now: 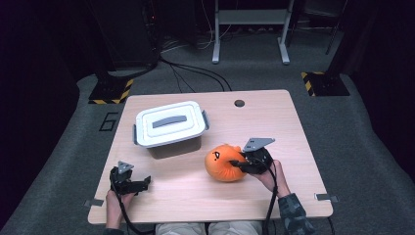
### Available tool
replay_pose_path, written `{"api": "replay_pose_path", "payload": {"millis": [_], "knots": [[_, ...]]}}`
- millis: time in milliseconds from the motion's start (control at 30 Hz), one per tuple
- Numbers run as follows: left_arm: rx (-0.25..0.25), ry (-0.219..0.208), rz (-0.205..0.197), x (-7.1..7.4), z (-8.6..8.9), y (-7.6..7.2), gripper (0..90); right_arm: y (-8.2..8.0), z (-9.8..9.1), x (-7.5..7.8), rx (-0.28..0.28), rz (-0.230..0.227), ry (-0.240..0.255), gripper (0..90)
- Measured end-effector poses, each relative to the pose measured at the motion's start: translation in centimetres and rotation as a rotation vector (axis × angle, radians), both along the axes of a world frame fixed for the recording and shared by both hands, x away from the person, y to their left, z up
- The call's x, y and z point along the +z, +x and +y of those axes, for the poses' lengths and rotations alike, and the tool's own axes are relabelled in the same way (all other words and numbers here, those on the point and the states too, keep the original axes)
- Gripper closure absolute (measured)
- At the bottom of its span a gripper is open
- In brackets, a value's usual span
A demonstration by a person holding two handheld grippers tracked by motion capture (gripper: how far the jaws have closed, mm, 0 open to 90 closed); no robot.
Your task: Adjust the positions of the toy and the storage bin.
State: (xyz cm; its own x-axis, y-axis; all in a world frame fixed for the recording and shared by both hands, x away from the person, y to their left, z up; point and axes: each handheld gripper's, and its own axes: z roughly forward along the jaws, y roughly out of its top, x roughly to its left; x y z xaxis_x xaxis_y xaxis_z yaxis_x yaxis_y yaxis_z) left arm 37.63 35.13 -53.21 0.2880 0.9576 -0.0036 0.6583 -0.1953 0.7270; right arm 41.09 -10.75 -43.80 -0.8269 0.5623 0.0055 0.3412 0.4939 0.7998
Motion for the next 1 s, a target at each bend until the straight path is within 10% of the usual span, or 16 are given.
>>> {"api": "replay_pose_path", "payload": {"millis": [1000], "knots": [[0.0, 0.0, 0.0, 0.0, 0.0, 0.0, 2.1, 0.1, -6.6, 0.8, -0.363, -0.049, 0.025, 63.4]]}}
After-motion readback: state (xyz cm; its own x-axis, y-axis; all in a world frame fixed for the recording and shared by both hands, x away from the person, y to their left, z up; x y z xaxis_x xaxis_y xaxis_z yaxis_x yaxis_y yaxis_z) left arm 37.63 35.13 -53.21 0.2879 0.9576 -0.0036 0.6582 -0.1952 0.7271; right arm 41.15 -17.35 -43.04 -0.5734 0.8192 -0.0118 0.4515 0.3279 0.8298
